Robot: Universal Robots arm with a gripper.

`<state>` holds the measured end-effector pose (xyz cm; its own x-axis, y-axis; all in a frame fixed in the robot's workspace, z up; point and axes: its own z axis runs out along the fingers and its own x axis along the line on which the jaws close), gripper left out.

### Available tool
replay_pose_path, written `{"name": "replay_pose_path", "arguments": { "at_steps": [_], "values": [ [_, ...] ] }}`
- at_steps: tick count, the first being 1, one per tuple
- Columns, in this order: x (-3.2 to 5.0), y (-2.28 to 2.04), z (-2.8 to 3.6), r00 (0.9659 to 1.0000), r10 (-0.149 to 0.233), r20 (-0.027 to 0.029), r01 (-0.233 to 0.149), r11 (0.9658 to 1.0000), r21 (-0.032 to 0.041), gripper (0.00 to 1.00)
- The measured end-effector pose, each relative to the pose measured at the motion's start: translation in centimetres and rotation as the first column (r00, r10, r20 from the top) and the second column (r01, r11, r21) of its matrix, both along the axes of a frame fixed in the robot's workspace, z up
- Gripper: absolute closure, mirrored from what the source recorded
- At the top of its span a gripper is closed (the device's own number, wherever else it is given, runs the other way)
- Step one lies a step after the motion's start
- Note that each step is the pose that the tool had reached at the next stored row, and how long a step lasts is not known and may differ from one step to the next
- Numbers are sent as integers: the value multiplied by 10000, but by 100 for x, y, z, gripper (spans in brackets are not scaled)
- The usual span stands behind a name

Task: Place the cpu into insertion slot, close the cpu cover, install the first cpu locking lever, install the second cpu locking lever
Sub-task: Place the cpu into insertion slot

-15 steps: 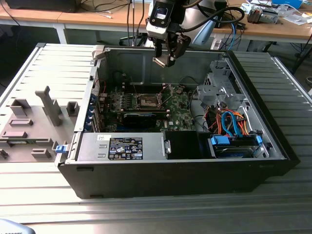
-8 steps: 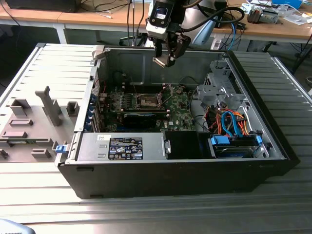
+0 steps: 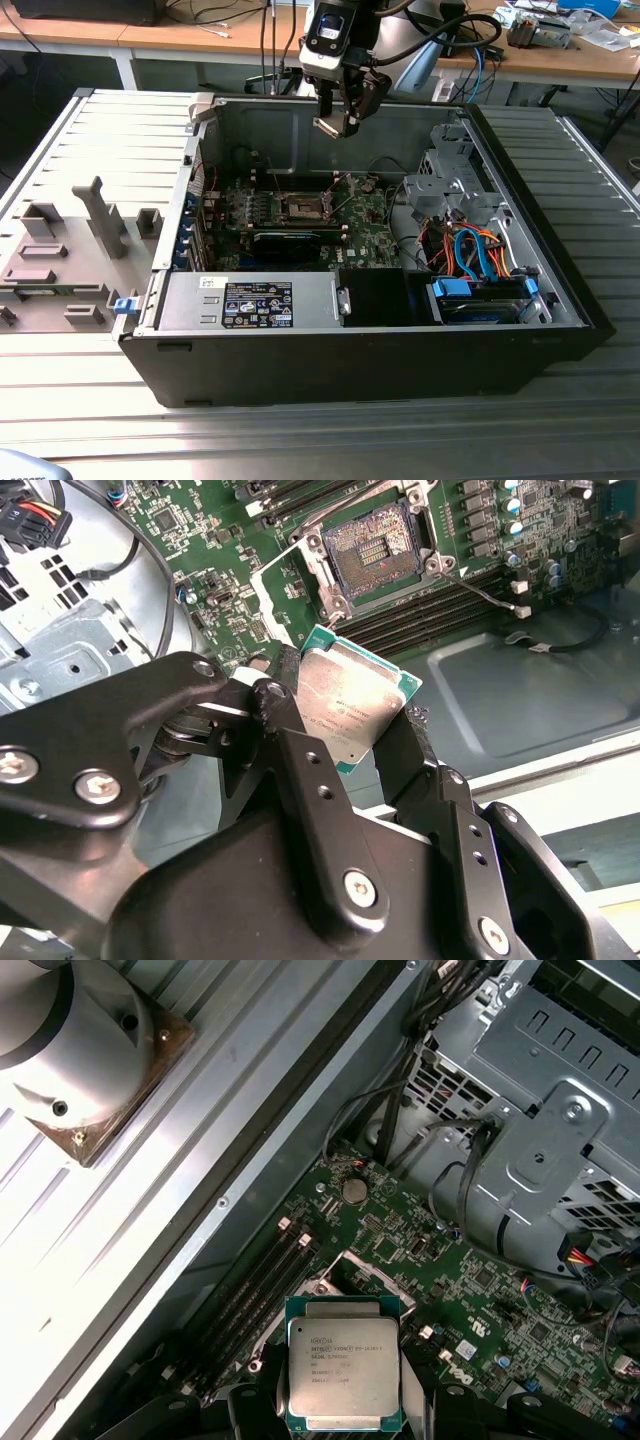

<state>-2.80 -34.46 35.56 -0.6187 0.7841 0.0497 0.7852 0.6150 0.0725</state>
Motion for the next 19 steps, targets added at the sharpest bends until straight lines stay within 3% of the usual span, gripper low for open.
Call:
{"name": "replay_pose_path", "arguments": {
  "at_steps": [19],
  "values": [
    [0, 0, 0, 9999, -117, 0, 117, 9999, 1, 45]
  ]
}}
